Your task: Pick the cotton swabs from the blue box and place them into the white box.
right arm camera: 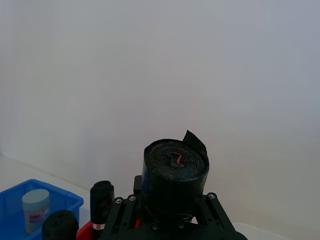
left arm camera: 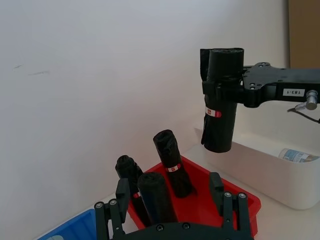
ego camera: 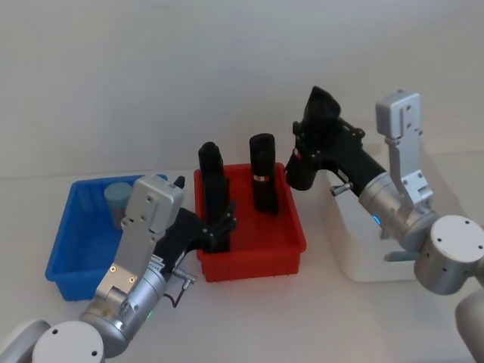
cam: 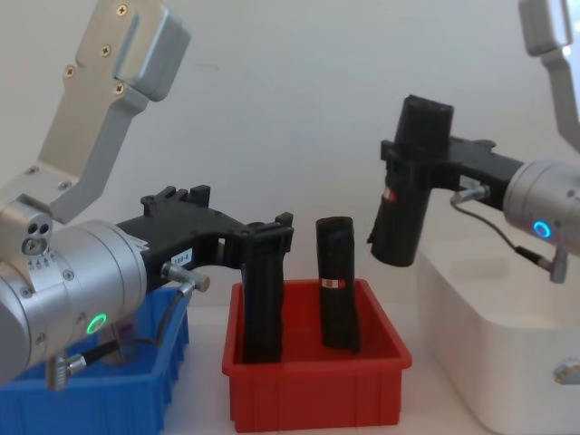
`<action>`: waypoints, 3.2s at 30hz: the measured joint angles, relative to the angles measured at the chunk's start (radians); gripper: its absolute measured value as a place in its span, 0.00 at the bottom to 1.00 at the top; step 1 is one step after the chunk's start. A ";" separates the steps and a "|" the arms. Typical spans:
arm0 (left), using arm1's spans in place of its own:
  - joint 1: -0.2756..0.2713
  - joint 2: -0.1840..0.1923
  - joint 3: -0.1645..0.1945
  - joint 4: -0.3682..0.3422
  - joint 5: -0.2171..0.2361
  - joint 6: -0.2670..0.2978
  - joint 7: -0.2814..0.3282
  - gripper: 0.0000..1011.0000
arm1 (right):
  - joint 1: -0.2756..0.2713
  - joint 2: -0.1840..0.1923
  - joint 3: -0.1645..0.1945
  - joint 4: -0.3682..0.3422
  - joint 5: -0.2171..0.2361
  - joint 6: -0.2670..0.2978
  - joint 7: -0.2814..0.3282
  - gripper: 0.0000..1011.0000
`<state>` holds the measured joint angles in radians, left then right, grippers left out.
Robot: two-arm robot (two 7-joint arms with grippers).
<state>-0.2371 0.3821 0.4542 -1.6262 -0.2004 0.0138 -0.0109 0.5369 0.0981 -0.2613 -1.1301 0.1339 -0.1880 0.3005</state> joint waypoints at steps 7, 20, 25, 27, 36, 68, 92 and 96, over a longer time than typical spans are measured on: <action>0.000 0.000 0.000 0.000 0.000 0.000 0.000 0.99 | -0.056 0.031 0.019 -0.118 0.005 0.069 -0.065 0.45; 0.000 0.000 0.000 0.000 0.000 0.000 0.000 0.99 | -0.147 0.084 0.050 -0.265 0.019 0.183 -0.141 0.45; 0.000 0.000 0.000 0.000 0.000 0.000 0.000 0.99 | -0.173 0.098 0.059 -0.293 0.024 0.215 -0.157 0.45; 0.000 0.000 0.000 0.000 0.000 0.000 0.000 0.99 | -0.178 0.101 0.061 -0.297 0.025 0.221 -0.159 0.45; 0.000 0.000 0.000 0.000 0.000 0.000 0.000 0.99 | -0.198 0.113 0.068 -0.300 0.030 0.248 -0.170 0.46; 0.000 0.000 0.000 0.000 0.000 0.000 0.000 0.99 | -0.219 0.121 0.078 -0.293 0.038 0.252 -0.177 0.99; 0.000 0.000 0.000 0.000 0.000 0.000 0.000 0.99 | -0.221 0.122 0.079 -0.295 0.039 0.248 -0.177 0.99; 0.000 0.000 0.000 0.000 0.000 0.000 0.000 0.99 | -0.221 0.122 0.079 -0.295 0.039 0.248 -0.177 0.99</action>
<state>-0.2371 0.3821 0.4542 -1.6262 -0.2004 0.0139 -0.0109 0.3162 0.2198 -0.1820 -1.4252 0.1733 0.0601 0.1235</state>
